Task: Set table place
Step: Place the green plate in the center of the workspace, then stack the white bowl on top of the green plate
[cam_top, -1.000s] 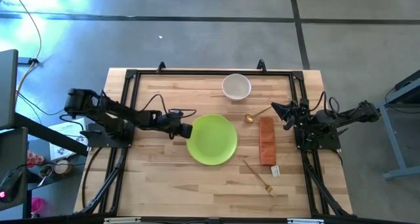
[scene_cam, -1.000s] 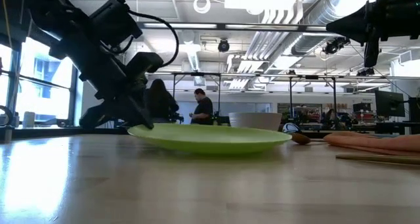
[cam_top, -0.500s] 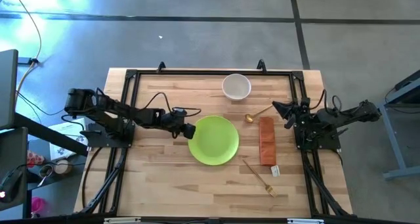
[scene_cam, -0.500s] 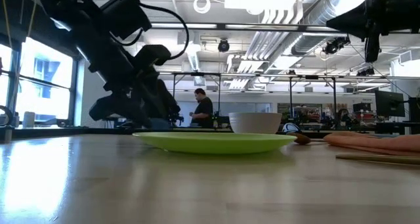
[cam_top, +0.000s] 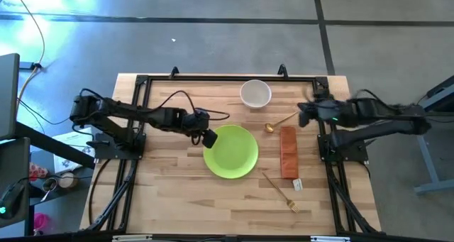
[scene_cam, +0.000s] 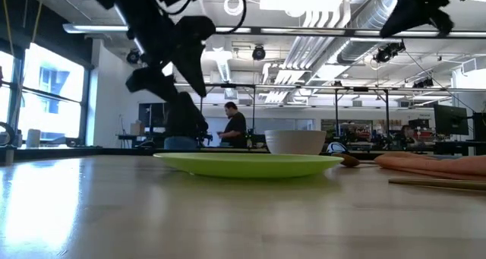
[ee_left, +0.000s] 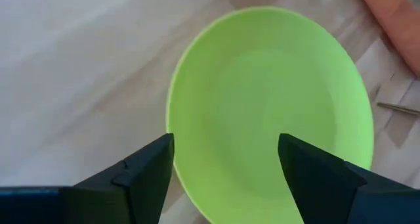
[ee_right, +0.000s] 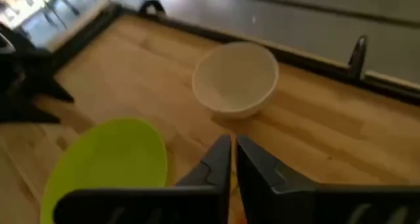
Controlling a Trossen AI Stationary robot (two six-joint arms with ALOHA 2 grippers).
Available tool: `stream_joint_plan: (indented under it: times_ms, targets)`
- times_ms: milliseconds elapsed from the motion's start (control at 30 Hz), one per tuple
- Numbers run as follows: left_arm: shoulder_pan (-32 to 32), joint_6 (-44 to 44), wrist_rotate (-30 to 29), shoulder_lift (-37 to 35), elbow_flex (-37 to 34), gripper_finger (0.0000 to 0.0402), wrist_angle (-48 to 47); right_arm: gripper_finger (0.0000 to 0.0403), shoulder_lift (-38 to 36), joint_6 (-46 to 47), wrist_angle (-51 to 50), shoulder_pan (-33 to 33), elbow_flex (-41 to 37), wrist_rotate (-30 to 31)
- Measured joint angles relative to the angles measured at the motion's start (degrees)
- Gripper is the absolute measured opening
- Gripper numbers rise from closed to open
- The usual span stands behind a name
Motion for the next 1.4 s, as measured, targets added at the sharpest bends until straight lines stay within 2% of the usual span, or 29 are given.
stream_joint_plan:
  times_ms: [67, 233, 467, 667, 933, 1033, 1100, 1233, 1267, 1400]
  targets:
    - [0.00, 1.60, -1.55, 0.00, 3.12, 0.0260, -4.29, 0.0037, 5.79, -4.56, 0.09, -3.97, 2.81, -5.26]
    - [0.00, 3.28, -4.26, 0.00, 8.28, 0.0258, -13.90, 0.0111, 19.49, -13.30, 0.04, -14.79, 8.13, -13.14]
    - [-0.04, 2.75, -4.90, -0.07, 9.02, 0.0266, -20.33, 0.0189, 34.81, -24.28, 6.99, -32.00, 10.80, -21.51]
    - [-0.04, 2.59, -4.96, -0.07, 9.02, 0.0266, -20.81, 0.0199, 47.13, -27.93, 16.68, -40.64, 11.83, -30.16]
    - [-0.04, 1.94, -4.96, -0.07, 9.00, 0.0266, -21.87, 0.0199, 59.82, -30.78, 19.66, -42.05, 15.31, -33.32]
    - [-0.02, 1.92, -4.96, -0.07, 9.00, 0.0266, -21.87, 0.0185, 62.87, -30.87, 19.37, -42.05, 16.64, -33.28]
    - [0.00, 1.92, -4.96, -0.07, 9.00, 0.0266, -21.88, 0.0154, 64.29, -30.82, 18.28, -42.02, 17.43, -33.29]
    - [0.00, 1.92, -4.96, -0.07, 9.00, 0.0266, -21.92, 0.0033, 64.96, -32.86, 14.93, -41.82, 19.77, -34.64]
    - [0.00, 1.94, -4.96, -0.13, 8.99, 0.0266, -21.97, 0.0017, 64.64, -33.87, 13.70, -41.69, 20.71, -34.86]
    - [0.00, 1.97, -4.94, -0.85, 8.96, 0.0266, -22.50, 0.0005, 61.92, -35.27, 4.15, -39.58, 27.83, -33.14]
